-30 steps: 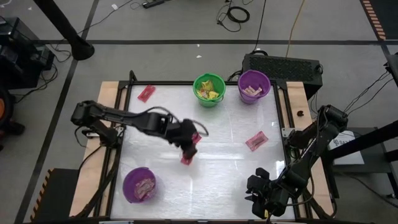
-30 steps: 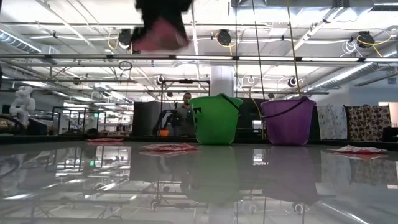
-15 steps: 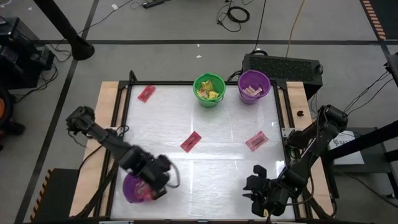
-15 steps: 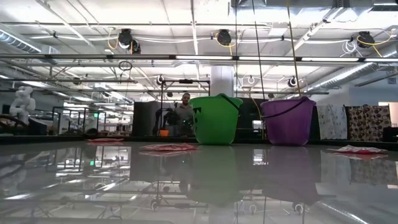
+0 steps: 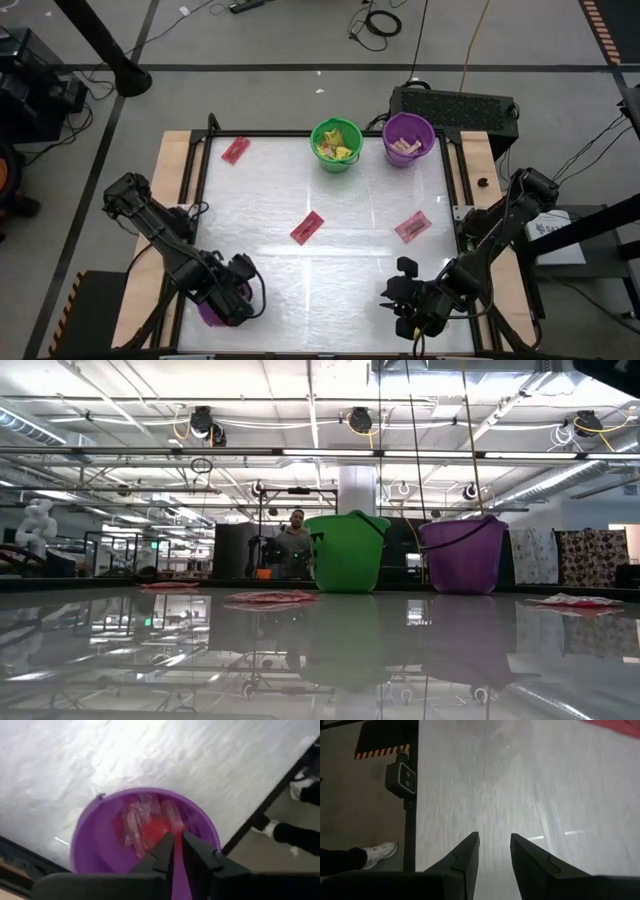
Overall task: Sort candy by brand, put in halloween buckets
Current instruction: Put the red candy into the bottom violet bucket
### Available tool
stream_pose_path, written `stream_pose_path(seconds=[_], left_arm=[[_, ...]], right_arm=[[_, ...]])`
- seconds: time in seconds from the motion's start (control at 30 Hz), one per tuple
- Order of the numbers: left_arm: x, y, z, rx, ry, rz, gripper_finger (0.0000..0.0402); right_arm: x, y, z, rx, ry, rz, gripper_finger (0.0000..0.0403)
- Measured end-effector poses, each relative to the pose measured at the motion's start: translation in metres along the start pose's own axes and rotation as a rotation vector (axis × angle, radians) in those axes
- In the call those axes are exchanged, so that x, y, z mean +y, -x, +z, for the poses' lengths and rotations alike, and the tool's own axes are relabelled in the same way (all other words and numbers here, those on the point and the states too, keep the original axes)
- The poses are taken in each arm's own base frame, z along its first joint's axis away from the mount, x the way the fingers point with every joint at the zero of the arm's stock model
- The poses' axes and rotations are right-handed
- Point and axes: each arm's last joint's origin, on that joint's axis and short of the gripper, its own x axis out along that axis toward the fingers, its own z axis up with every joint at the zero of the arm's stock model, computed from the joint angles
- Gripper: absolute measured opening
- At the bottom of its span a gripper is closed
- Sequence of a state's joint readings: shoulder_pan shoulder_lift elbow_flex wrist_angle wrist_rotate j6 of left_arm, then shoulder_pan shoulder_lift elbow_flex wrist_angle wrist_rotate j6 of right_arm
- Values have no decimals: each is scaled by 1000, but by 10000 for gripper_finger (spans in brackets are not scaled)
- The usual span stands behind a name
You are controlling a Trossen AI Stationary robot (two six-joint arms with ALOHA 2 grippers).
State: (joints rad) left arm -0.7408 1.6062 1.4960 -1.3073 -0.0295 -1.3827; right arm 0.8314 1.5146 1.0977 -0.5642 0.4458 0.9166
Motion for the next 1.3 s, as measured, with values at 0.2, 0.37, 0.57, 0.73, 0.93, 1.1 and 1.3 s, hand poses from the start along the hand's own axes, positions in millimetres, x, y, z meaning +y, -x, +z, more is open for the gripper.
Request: stream_pose_path(seconds=[0.2,0.37,0.57,0.73,0.93,1.1,1.3], left_arm=[[6,0,4,-1,21,54,73],[4,0,13,-37,67,22,94],[-12,3,48,-325,110,-166,107],[-27,2,92,-541,7,-291,107],[15,4,153,-586,271,-200,108],[75,6,185,-488,487,-9,107],[161,2,205,-269,528,342,107]], right_arm=[[1,0,0,2,22,11,105],[1,0,-2,44,38,32,105],[-10,8,-7,128,29,-34,105],[-28,36,-10,178,-22,-113,105],[-41,77,-8,155,-44,-42,105],[-40,93,-8,101,-32,23,105],[-40,94,-8,48,19,4,105]])
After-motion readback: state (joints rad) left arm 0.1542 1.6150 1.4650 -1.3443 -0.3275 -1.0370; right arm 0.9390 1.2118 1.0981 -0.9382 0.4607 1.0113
